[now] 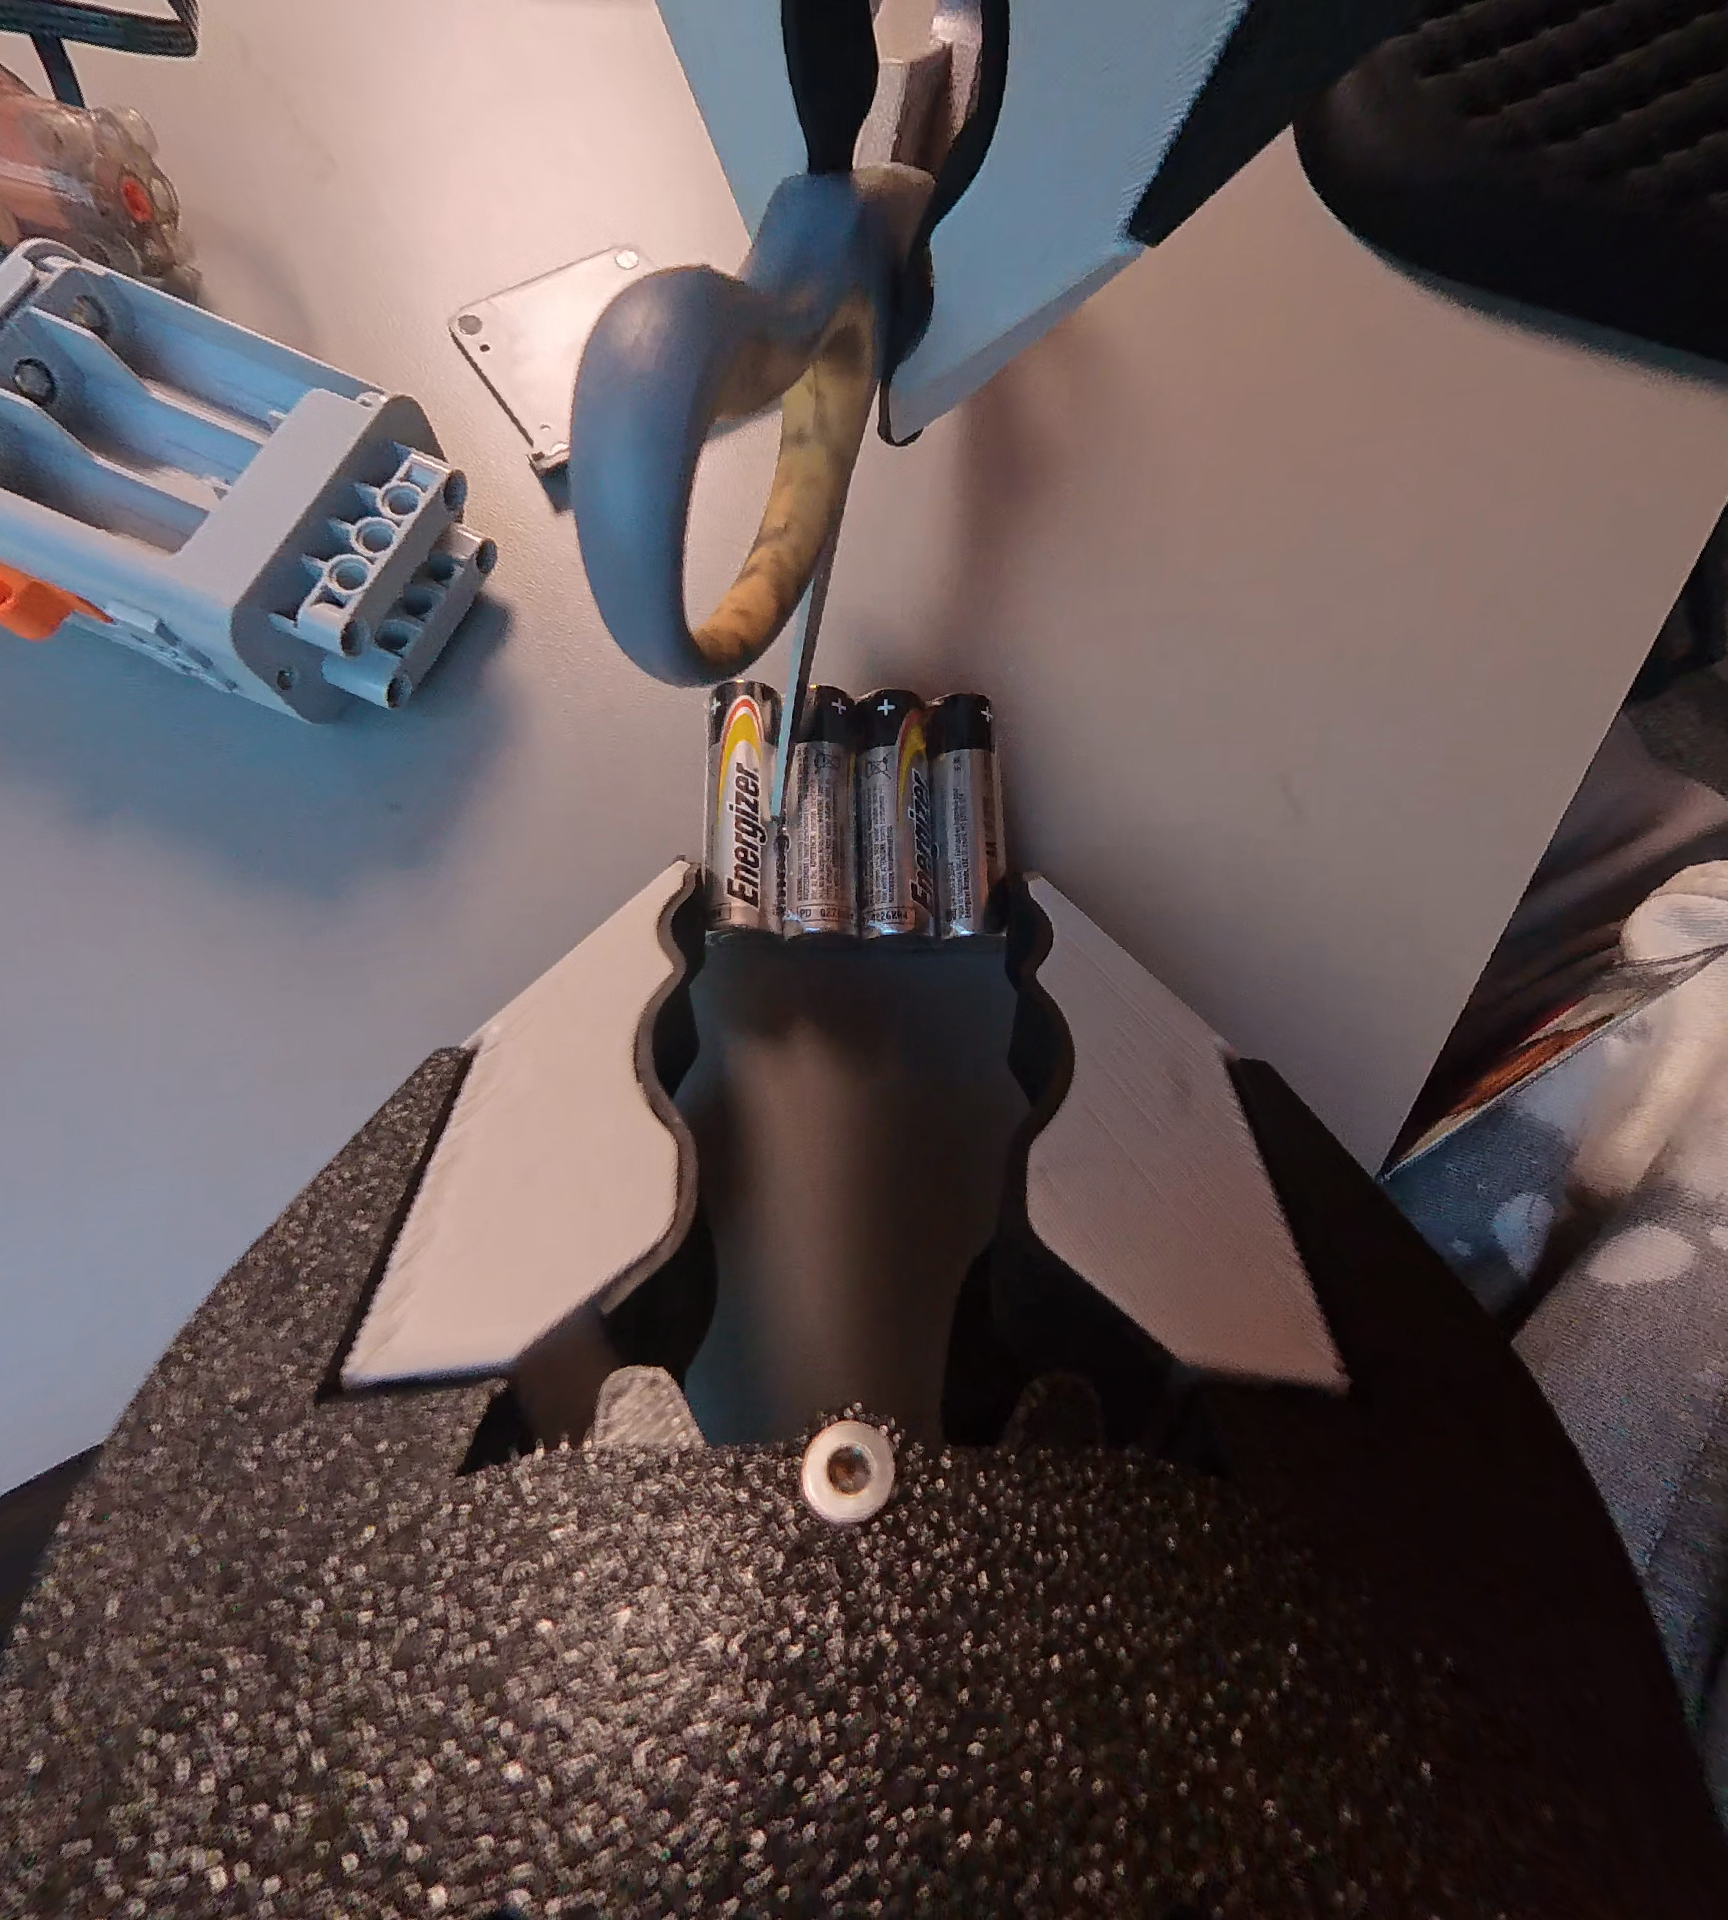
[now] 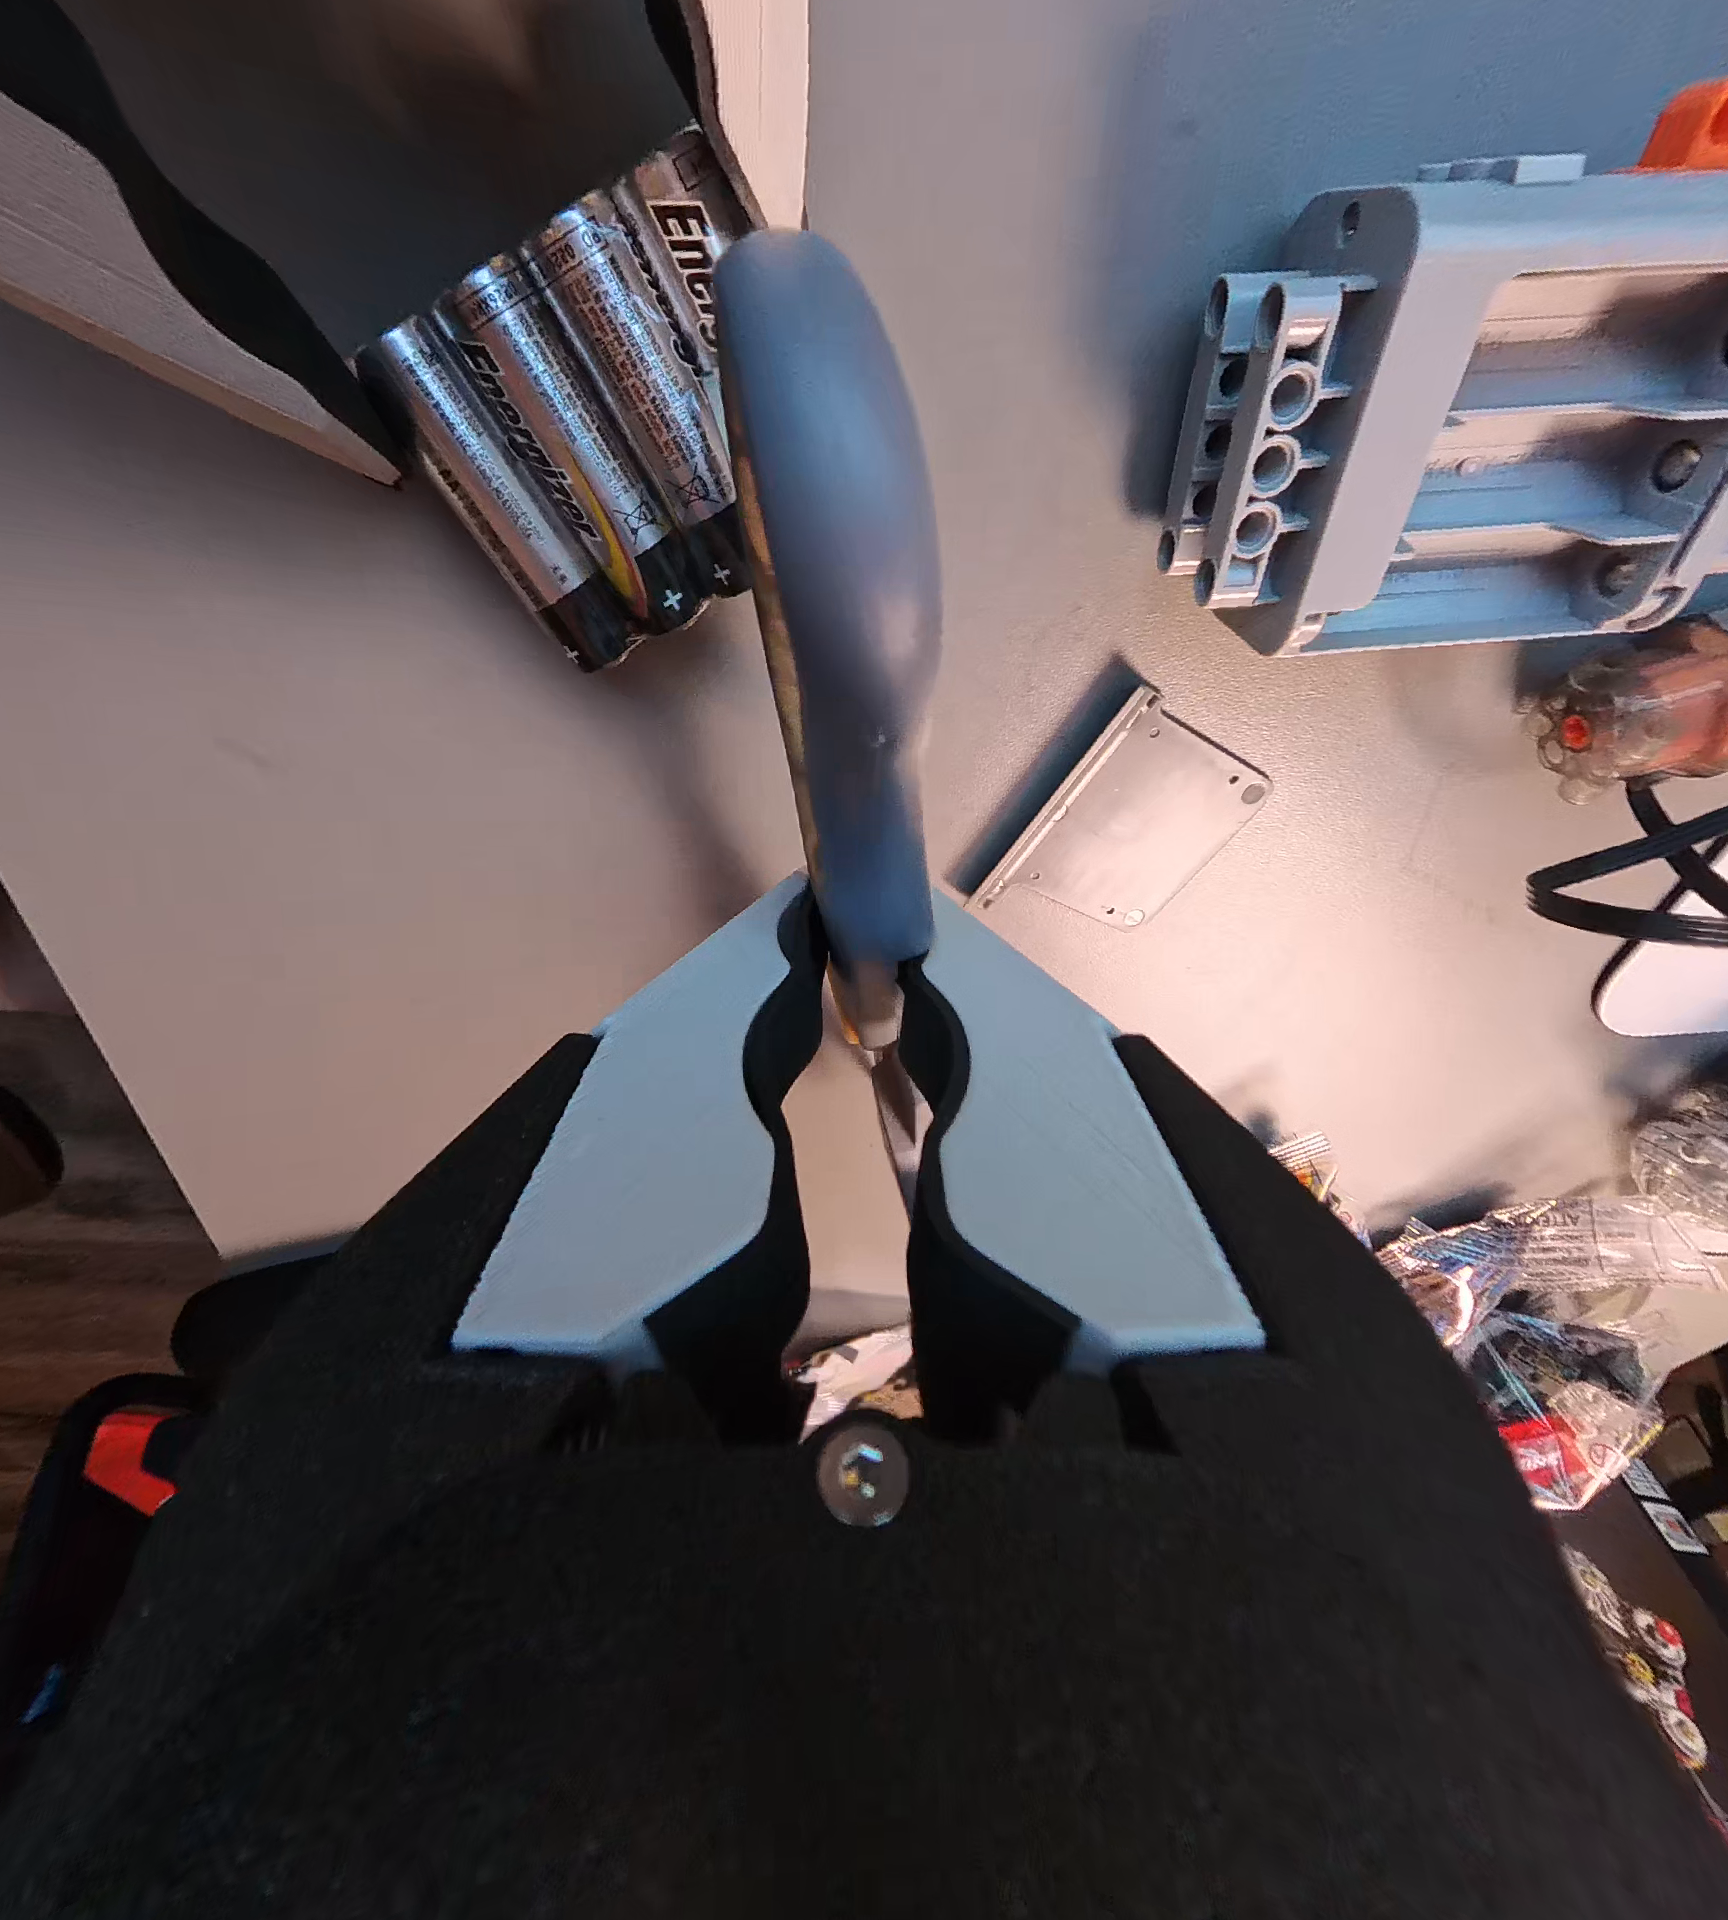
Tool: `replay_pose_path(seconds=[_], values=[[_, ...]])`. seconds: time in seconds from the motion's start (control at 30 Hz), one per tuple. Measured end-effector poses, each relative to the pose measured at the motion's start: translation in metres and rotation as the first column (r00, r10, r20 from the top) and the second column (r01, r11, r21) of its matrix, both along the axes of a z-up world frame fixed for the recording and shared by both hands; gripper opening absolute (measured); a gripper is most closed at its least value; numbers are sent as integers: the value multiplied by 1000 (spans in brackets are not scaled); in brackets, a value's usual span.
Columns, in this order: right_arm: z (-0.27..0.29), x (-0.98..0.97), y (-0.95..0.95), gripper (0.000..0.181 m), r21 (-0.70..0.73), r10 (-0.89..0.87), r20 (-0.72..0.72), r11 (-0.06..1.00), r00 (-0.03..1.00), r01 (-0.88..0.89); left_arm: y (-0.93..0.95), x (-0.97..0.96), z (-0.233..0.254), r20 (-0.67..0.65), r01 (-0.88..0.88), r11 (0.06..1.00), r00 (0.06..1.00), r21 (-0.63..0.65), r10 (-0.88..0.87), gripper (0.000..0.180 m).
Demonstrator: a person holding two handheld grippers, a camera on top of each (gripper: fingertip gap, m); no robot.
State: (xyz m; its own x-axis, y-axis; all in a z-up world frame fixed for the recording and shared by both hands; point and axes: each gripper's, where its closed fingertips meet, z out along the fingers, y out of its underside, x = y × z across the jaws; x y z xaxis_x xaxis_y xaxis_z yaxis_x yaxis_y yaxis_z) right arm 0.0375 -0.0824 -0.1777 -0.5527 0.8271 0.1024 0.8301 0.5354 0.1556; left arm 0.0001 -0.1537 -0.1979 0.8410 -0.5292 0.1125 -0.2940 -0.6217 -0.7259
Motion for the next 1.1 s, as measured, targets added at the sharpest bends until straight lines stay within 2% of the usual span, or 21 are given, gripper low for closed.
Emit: replay_pose_path(seconds=[0.47,0.63,0.77,0.9,1.1], values=[[0,0,2,8,131,-11,-32,991,999,15,-1,-2,2,18,-102,993,995,57,101,56],[0,0,4,9,148,-16,-3,989,1000,16,-11,-14,9,67,-165,984,985,66,161,51],[0,0,6,10,167,-31,17,986,999,28,-15,-10,-1,35,-166,985,986,36,165,55],[2,-3,9,10,204,-25,32,979,999,18,-10,-3,-2,-16,-162,985,986,62,164,54],[13,-11,11,10,291,46,92,954,995,-72,-9,-5,-3,-40,-167,983,985,76,170,50]])
